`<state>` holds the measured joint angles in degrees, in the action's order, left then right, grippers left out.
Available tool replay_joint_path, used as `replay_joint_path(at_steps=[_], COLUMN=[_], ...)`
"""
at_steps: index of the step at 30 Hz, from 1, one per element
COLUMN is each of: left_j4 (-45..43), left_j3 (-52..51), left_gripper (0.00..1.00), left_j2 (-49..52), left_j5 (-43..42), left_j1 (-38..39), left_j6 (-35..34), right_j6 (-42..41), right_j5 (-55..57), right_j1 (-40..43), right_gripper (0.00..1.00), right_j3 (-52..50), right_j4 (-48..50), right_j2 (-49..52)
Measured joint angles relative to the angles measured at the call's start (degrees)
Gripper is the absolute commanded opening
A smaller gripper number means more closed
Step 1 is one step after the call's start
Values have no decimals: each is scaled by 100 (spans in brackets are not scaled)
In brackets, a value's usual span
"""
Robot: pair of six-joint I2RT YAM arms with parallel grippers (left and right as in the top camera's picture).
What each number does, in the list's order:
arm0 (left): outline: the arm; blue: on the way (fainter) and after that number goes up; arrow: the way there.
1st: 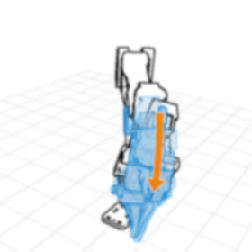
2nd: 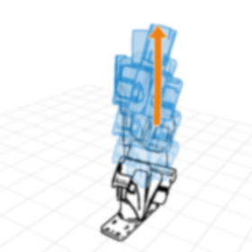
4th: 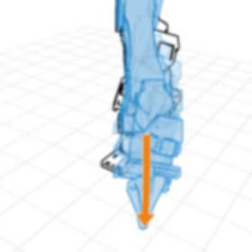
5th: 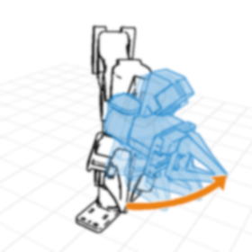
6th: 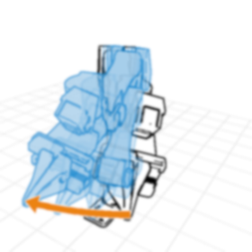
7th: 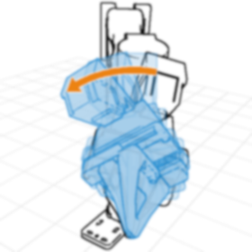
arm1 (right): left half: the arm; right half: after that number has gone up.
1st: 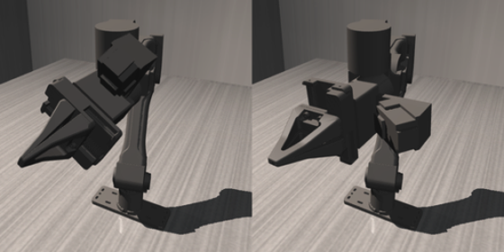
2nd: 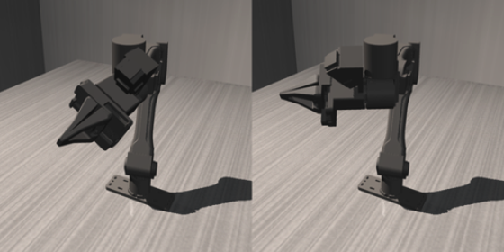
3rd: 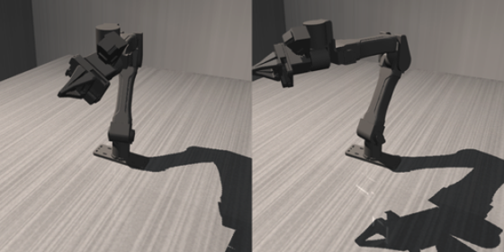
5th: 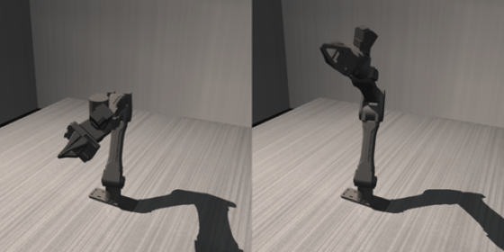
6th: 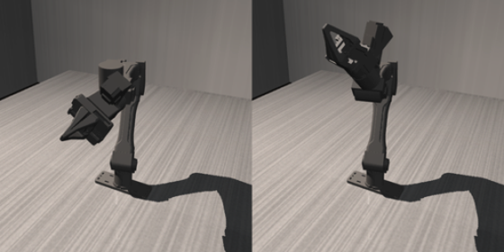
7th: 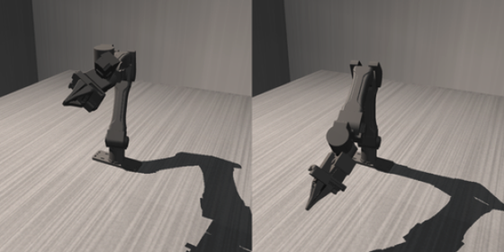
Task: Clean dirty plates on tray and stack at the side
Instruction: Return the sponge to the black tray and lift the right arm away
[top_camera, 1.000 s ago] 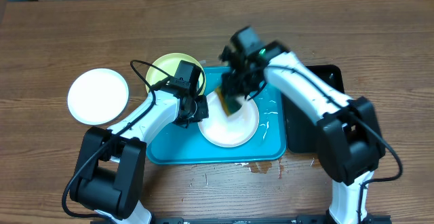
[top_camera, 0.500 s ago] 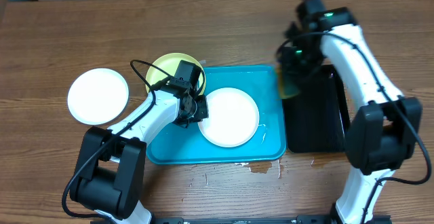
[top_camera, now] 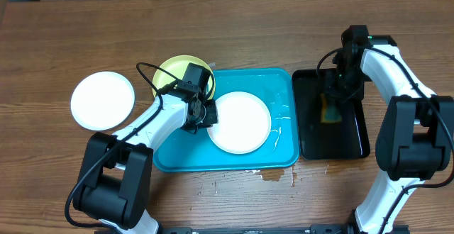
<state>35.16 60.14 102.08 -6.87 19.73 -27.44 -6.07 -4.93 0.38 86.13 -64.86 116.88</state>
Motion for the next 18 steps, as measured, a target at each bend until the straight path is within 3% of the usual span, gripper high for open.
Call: replay_joint_path(at_steps=[3,8,10,12,18], left_j4=[0,44,81,131,251], left_j3=[0,0,0,0,0], left_gripper=[32,40,40,38,32], left_j2=[0,0,0,0,0], left_j5=[0,0,0,0,-4], left_j1=[0,0,0,0,7], left_j6=[35,39,42,39,37], right_j6=[7,9,11,2,11], right_j5=[4,-4,-2,-4,-9], right_j1=[0,15,59,157,704], right_gripper=[62,65,79,100,100], right_j3=[-11,221,525,885,1405], right_j4=[122,-138,-247,-302,-114], right_j2=[-2,-2,-2,-2,-52])
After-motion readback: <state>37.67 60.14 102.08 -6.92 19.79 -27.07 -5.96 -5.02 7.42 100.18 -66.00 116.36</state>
